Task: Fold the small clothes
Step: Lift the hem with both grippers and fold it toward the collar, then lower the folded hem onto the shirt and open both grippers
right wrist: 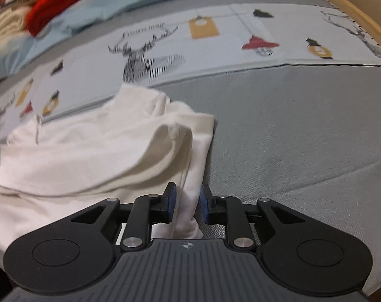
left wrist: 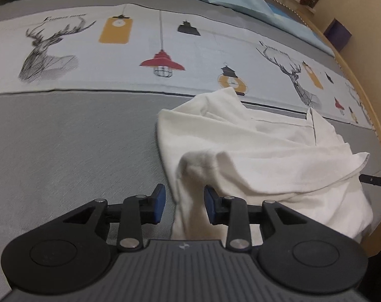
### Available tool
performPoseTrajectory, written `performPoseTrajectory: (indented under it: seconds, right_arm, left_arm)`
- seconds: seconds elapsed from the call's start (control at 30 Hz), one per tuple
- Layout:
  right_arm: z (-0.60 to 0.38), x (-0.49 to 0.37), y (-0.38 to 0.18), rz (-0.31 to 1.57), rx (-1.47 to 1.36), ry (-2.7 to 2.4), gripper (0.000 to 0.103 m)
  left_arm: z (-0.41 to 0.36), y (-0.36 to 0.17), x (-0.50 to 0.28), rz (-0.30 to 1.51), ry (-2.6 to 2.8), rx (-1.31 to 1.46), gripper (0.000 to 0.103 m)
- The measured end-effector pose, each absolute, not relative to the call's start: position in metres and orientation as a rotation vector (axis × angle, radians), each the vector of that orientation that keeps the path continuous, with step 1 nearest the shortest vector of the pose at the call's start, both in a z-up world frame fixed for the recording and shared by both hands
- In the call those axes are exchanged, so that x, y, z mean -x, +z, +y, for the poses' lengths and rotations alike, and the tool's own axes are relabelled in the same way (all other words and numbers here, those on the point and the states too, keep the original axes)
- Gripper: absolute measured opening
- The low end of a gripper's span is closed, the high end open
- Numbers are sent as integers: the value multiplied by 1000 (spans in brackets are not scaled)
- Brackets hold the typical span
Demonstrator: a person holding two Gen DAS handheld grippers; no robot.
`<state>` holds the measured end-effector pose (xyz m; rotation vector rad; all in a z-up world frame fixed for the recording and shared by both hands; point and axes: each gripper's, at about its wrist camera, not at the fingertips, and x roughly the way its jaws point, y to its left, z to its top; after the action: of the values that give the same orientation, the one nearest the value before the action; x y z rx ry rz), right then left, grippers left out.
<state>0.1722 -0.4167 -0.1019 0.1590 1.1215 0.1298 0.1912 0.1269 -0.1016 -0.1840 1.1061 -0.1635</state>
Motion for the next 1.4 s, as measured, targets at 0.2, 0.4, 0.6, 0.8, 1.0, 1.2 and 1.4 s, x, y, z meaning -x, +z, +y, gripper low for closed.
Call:
performPoseTrajectory:
  seconds: [0.2,0.4,0.6,0.8,1.0,1.2,1.4]
  right_arm:
    - [-405,-198,-106,1073,-131,119,22]
    - [-400,-222,-117,1067,-142,106,22]
    - [-398,-234,-120,1044,-171,121,22]
    - [-394,-239,-121,1030,-164,146,22]
    - [-393,-238,-106,943,-160,154,4]
    - [-413,-240,-76,725,-348,25,3]
    - [-403,-260,-91,809,-313,-101,11]
  left_arm:
    - [119,-103,-211,1078,-130,181,38]
    - [117,-105,-228,1063,-118,196,38]
    - [113,-110,-243,1047,-113,210,38]
    - [111,-119,-254,1062,-118,208,38]
    - [115,-112,-255,1026,-143,179,7]
    - [130,-84,-253,850,-46,216,6]
    - [132,-83,-264,818,35,210,9]
